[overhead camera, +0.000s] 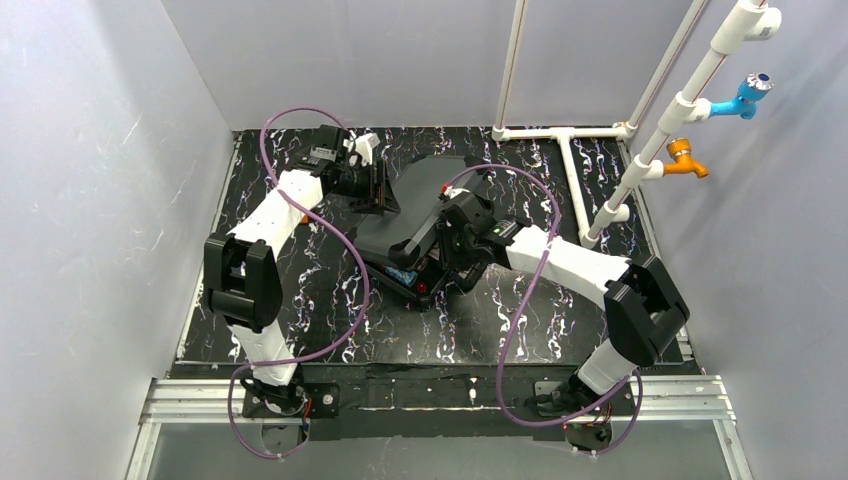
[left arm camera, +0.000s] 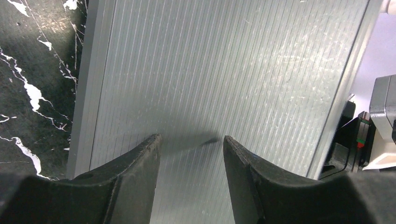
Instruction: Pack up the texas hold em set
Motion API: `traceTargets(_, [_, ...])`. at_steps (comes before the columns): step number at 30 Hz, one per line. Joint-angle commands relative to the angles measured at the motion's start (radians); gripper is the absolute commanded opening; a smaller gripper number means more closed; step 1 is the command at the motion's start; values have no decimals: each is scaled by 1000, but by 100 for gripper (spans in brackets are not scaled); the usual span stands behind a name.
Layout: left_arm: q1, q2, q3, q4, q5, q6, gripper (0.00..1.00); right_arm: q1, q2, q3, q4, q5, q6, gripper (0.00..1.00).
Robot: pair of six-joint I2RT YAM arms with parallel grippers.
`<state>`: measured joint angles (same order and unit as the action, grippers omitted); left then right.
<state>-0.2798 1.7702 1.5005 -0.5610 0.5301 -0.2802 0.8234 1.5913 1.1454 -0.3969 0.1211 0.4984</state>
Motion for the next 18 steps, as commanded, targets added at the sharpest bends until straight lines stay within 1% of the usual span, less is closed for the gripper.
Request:
traceTargets(1, [-48, 3, -46, -111, 22, 0, 50, 10, -69, 8, 105, 43, -9, 41])
traceTargets(12, [-64, -21, -50, -112, 16, -7, 50, -14, -193, -46, -15, 171, -54, 64])
traceTargets(15, [-80, -42, -51, -111, 2, -5, 49, -31, -231, -67, -38, 214, -62, 67])
traceTargets(18, [-110, -69, -52, -111, -20, 8, 49, -55, -265, -98, -38, 241, -62, 67])
